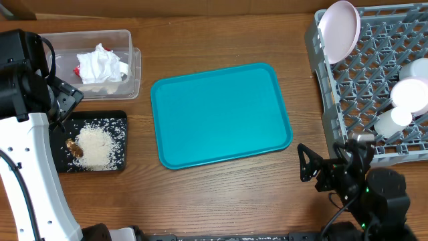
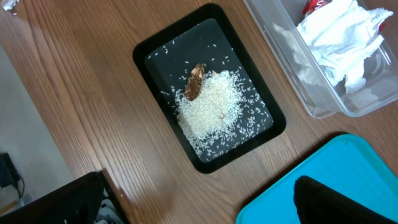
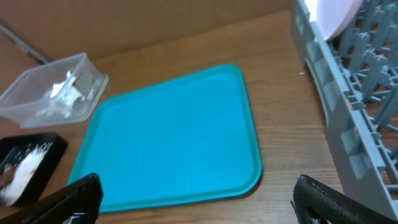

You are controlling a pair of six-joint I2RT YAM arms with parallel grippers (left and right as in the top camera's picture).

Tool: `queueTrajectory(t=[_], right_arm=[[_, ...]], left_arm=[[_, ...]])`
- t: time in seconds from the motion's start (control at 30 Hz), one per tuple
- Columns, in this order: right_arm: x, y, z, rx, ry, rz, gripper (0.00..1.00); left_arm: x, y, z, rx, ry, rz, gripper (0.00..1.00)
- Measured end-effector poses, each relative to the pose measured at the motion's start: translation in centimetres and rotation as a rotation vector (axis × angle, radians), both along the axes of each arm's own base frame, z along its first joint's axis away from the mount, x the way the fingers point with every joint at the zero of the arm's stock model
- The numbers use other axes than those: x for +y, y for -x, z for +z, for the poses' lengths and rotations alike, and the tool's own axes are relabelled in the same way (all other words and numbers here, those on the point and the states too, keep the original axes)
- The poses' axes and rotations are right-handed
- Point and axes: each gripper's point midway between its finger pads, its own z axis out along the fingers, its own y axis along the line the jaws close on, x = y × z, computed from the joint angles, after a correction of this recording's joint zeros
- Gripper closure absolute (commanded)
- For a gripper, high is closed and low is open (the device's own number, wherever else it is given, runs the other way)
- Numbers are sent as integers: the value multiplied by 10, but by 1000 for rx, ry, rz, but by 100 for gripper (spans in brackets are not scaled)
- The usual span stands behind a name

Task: Sort waste into correct bins and load items into the dishwasher

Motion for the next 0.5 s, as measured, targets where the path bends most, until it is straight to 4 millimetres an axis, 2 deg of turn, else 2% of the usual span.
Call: queueTrajectory(t=[0.27, 0.5], right_arm=[[-14, -11, -23, -125, -35, -54, 0], [-6, -19, -24, -292, -26, 12, 0]], left_arm=[[0, 0, 0, 0, 0, 0, 0], [0, 0, 0, 0, 0, 0, 0]])
